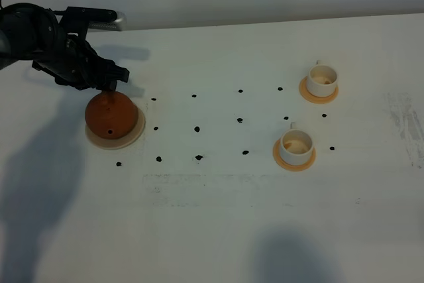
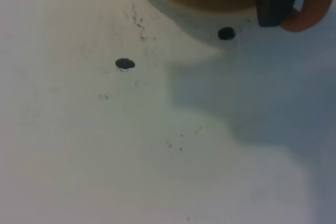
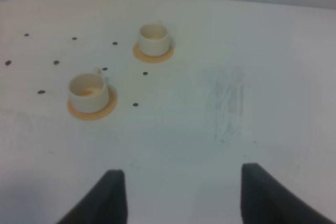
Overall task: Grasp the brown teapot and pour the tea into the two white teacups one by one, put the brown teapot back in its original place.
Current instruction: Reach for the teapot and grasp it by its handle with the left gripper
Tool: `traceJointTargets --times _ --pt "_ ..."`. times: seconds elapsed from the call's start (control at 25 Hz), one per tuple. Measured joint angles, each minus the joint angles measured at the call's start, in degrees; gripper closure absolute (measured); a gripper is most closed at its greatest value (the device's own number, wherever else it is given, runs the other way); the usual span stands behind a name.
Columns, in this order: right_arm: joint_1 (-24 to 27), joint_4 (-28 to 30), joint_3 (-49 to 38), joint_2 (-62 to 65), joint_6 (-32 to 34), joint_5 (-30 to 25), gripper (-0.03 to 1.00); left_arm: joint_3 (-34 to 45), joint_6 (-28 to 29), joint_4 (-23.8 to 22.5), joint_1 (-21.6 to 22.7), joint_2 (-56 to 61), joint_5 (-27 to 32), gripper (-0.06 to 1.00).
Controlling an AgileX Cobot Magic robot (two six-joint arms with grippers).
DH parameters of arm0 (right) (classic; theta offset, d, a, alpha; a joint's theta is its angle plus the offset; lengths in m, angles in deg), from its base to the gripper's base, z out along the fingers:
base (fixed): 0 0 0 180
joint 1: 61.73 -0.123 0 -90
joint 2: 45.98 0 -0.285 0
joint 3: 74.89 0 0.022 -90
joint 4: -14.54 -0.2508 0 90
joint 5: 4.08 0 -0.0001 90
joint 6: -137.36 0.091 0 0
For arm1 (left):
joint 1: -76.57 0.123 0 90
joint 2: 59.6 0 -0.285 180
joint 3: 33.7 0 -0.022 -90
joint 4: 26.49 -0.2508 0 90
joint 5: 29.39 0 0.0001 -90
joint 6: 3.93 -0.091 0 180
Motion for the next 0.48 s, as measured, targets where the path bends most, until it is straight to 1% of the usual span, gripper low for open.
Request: traceJointTargets --times 0.16,0.48 --pt "0.0 0.0 0.0 0.0 0.0 0.0 0.5 -0.04 0.37 -0.44 0.0 0.0 0.4 0.41" --pt "0.0 0.0 0.0 0.0 0.0 0.0 0.5 -0.23 0.84 -3.0 0.0 0.21 2.05 0.41"
